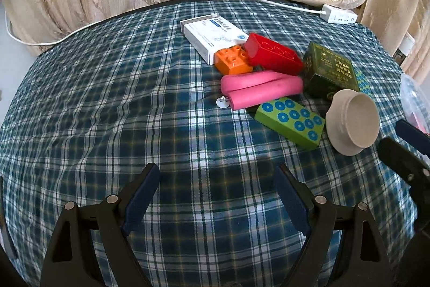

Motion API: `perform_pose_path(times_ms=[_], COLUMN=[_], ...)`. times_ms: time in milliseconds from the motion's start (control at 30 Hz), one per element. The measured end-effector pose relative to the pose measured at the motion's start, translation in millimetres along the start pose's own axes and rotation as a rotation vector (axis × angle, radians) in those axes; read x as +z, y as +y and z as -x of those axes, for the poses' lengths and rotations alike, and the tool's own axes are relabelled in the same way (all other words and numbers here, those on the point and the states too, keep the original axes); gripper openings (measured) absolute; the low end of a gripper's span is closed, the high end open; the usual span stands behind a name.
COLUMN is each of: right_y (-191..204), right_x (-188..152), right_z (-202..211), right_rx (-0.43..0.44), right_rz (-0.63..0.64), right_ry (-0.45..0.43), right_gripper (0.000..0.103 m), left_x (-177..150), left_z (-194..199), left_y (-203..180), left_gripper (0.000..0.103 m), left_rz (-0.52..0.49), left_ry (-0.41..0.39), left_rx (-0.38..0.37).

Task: Organize objects
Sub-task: 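Move both tools back to the pile and grasp the white cup with the right gripper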

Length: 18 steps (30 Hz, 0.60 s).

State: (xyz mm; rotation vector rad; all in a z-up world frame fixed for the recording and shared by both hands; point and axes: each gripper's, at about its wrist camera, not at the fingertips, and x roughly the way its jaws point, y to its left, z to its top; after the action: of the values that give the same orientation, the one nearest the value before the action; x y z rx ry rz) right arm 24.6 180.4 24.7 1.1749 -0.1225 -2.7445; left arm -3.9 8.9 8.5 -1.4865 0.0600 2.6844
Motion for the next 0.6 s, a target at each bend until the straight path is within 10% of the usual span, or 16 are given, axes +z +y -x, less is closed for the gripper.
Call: perform_pose_path(times_ms=[600], right_y=[14.1], right_x=[11.2], right_z=[-33.4], right_rx=[-0.034], right_rz=[0.058], right_ry=[0.025], right_gripper=[0.079], left_x=[-2.5], left_z=[-3.8], left_y=[5.7], left_gripper=[0.103], left_rz=[0.027], left_ry=[-0.019], left_rx=[0.001])
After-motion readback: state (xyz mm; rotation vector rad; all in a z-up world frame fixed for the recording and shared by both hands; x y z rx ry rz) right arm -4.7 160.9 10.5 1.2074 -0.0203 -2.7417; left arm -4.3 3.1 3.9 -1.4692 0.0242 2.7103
